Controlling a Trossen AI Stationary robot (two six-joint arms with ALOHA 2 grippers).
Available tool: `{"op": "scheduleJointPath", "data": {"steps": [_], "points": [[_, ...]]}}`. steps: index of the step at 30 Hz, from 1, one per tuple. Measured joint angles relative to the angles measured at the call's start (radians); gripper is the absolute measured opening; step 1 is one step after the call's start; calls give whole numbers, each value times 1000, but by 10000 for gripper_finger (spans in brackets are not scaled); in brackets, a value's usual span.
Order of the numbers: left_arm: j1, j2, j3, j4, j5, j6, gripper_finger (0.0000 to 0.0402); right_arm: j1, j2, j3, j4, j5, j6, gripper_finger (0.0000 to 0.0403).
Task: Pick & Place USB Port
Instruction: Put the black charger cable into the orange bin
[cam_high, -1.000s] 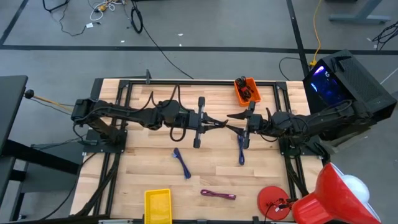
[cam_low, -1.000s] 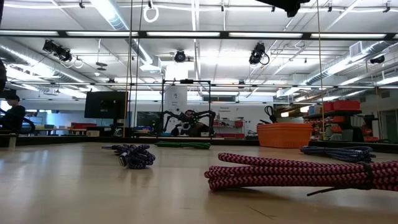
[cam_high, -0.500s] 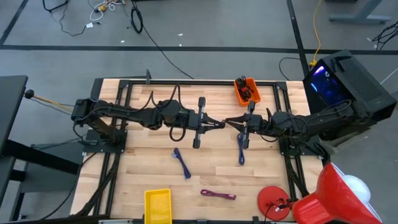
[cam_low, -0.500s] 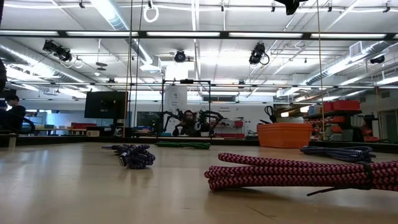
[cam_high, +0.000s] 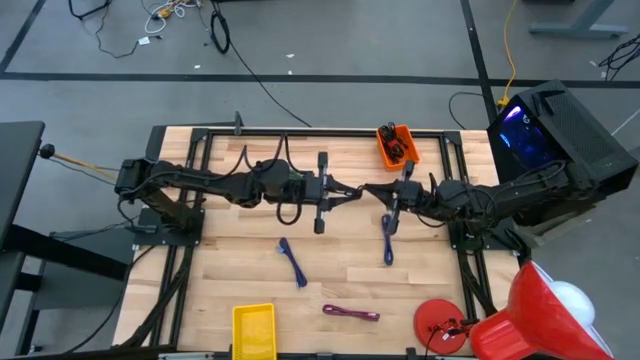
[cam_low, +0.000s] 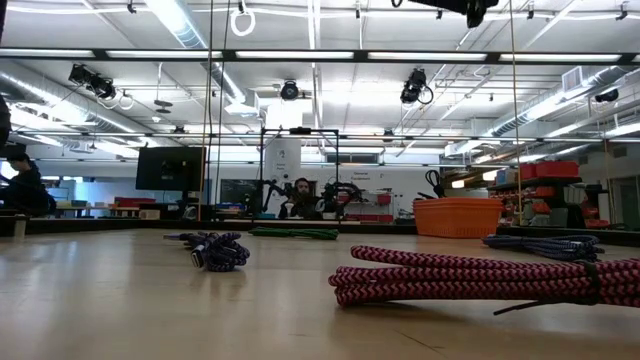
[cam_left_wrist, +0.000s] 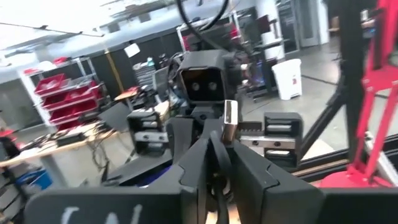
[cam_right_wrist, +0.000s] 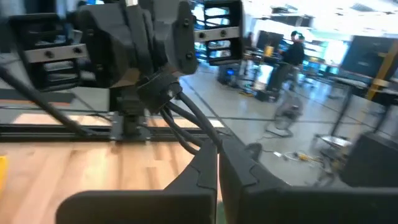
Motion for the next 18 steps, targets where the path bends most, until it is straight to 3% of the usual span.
{"op": "scheduleJointPath", "data": {"steps": [9, 18], "points": [[0, -2, 0, -14, -95, 10, 80, 0, -25, 0, -13, 110, -8, 0], [-1, -2, 0, -66, -179, 53, 82, -1, -118, 0, -140, 246, 3, 0]]}}
